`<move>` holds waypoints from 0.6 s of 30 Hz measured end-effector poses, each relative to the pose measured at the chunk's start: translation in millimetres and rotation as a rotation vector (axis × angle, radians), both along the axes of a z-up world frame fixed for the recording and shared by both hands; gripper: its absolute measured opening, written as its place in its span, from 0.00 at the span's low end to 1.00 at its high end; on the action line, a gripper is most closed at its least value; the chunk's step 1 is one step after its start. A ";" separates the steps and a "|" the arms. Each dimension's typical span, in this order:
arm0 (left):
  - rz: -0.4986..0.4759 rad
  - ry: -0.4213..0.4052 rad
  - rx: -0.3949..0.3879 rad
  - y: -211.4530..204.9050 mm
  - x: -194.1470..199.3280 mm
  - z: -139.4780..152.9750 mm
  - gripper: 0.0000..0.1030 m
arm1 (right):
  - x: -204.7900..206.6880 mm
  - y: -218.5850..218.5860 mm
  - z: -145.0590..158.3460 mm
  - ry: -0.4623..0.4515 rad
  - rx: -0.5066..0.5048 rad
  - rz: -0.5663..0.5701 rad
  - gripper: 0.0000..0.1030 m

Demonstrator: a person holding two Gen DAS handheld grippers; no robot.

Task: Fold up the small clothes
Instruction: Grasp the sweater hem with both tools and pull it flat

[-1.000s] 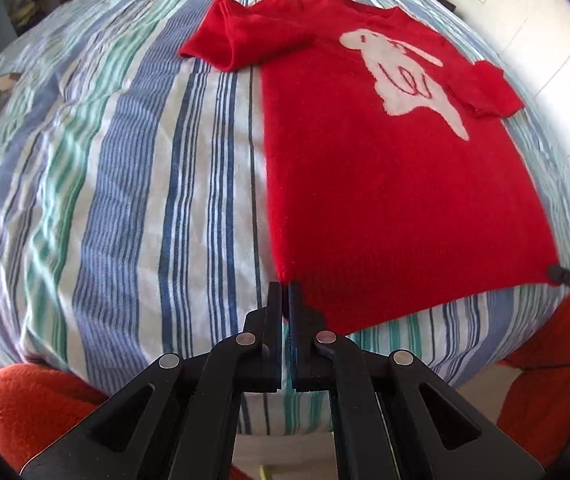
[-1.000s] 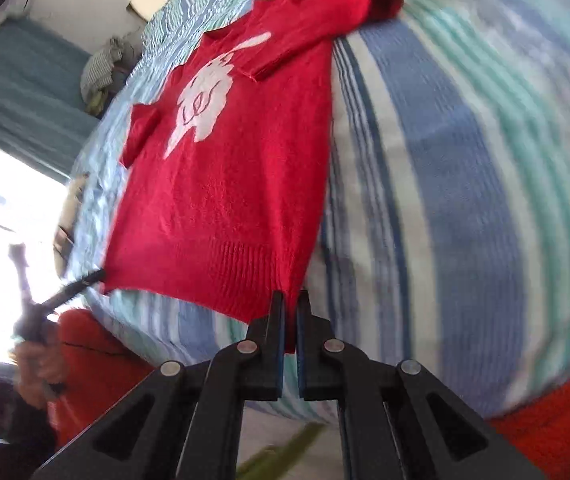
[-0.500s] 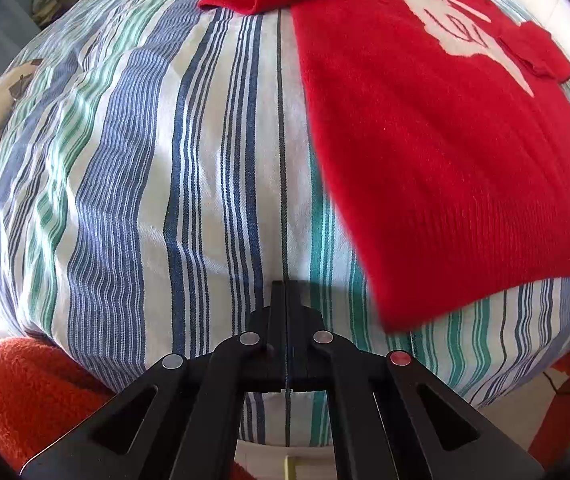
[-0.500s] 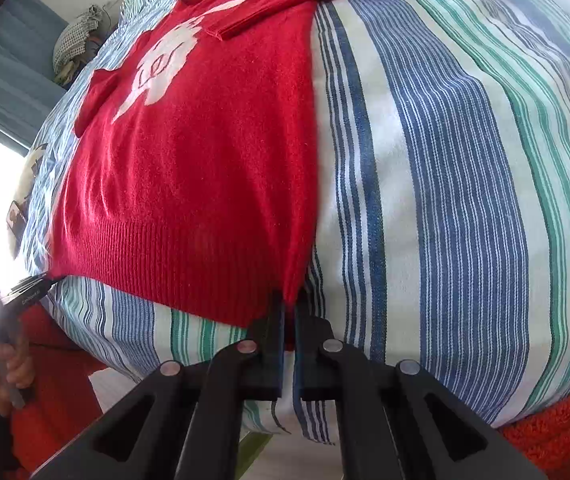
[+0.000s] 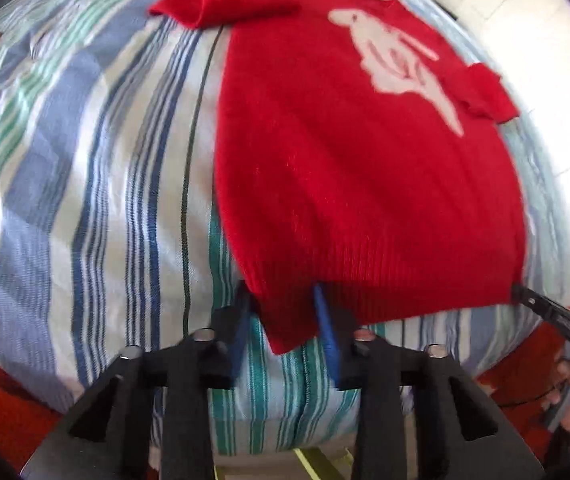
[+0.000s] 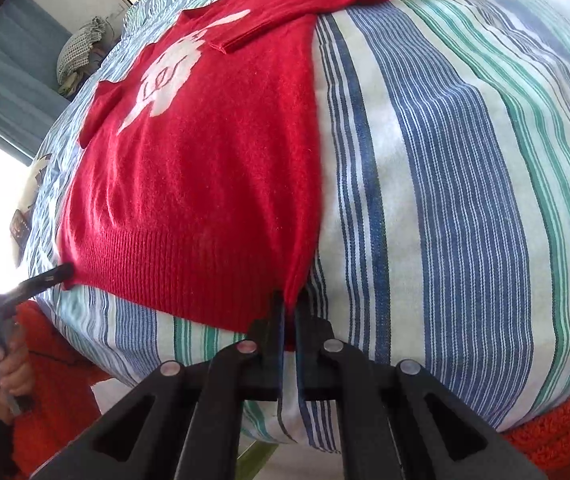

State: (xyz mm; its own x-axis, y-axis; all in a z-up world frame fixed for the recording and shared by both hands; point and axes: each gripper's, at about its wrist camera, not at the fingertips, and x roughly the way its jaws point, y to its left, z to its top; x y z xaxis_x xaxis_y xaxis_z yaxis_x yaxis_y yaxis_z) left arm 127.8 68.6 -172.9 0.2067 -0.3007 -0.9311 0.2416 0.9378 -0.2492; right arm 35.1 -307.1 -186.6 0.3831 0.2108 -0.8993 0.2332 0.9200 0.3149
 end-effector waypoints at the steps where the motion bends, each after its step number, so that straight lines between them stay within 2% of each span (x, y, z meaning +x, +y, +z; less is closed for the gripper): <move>1: 0.019 0.019 -0.003 1.1 2.5 -1.4 0.03 | -0.8 0.3 1.0 -0.004 -0.005 0.002 0.04; 3: 0.053 0.025 0.009 5.6 4.0 4.3 0.02 | -3.4 3.4 4.7 -0.010 -0.030 0.011 0.04; 7: 0.062 -0.025 0.088 17.9 -16.0 19.0 0.01 | -8.9 9.6 11.9 -0.007 -0.077 0.013 0.04; 12: 0.091 0.003 0.141 13.6 -12.8 -1.6 0.01 | 0.4 20.8 0.0 0.011 -0.154 0.047 0.04; 16: 0.071 -0.031 0.197 6.4 -13.0 -6.9 0.02 | 2.2 23.1 -2.2 -0.005 -0.187 0.060 0.03; 18: 0.052 -0.065 0.235 -11.5 -10.2 -10.8 0.02 | 0.3 22.4 -2.7 -0.015 -0.188 0.055 0.02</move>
